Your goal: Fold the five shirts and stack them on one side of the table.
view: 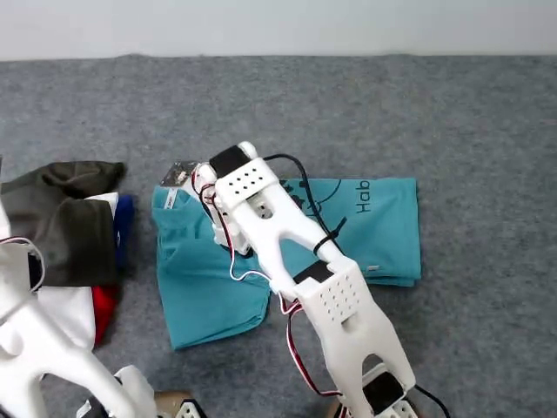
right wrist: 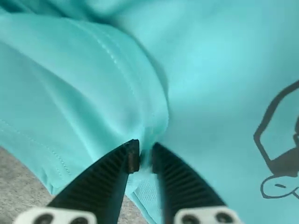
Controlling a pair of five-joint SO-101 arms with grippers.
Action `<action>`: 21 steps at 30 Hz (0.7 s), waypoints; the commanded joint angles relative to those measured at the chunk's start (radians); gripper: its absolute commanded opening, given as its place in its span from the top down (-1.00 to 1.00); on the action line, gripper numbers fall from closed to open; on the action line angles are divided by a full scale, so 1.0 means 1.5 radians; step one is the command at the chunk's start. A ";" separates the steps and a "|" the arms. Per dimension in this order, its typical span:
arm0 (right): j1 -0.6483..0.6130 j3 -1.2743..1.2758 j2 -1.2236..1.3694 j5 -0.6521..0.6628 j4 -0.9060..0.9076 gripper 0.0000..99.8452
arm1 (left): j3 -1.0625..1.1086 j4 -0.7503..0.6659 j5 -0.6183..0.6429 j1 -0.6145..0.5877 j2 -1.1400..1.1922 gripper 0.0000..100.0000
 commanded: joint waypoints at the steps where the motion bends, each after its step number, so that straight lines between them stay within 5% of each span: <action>1: -0.001 -0.032 -0.095 0.002 0.025 0.65 | -0.004 -0.020 -0.005 0.001 -0.017 0.93; 21: -0.115 -0.033 -0.012 0.006 -0.077 0.65 | -0.004 -0.020 -0.005 0.001 -0.017 0.93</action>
